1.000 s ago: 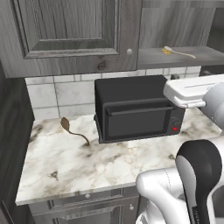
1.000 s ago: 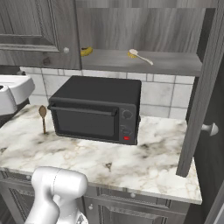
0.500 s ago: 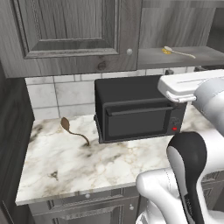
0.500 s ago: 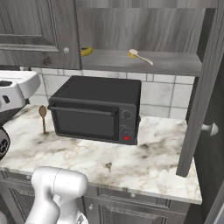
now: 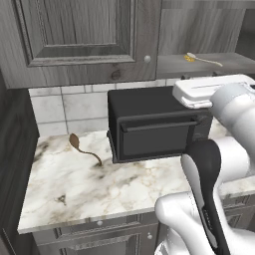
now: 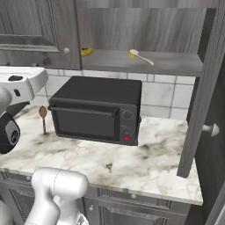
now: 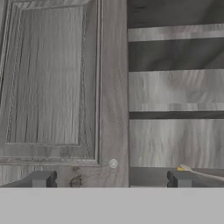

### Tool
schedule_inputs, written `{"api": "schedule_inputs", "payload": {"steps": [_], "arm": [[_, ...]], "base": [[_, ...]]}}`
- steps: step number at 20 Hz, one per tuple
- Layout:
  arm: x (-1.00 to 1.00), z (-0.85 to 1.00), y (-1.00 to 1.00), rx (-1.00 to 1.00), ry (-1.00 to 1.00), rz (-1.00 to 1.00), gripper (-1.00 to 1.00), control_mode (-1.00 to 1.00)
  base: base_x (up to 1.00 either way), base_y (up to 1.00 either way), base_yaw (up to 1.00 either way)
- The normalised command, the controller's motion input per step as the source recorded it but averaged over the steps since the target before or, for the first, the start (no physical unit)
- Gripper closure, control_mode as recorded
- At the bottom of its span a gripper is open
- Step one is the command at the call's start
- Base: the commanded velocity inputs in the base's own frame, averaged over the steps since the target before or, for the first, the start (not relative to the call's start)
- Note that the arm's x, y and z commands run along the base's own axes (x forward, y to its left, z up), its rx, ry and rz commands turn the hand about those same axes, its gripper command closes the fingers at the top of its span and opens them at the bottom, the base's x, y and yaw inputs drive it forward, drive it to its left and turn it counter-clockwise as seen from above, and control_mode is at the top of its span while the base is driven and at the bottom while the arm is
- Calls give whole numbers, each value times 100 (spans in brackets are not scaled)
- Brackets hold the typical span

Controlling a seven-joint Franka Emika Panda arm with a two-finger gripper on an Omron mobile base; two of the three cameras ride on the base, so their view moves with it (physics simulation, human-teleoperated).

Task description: Pick the sponge and dish brush from the cabinet and place them on the counter.

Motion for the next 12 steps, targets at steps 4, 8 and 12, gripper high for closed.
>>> {"api": "schedule_inputs", "payload": {"steps": [4,8,12], "arm": [[35,-6,0,0,0,0,-100,-100],[26,-9,0,0,0,0,-100,-100],[29,-14,0,0,0,0,-100,-100]], "base": [[0,0,0],[0,0,0],[0,0,0]]}}
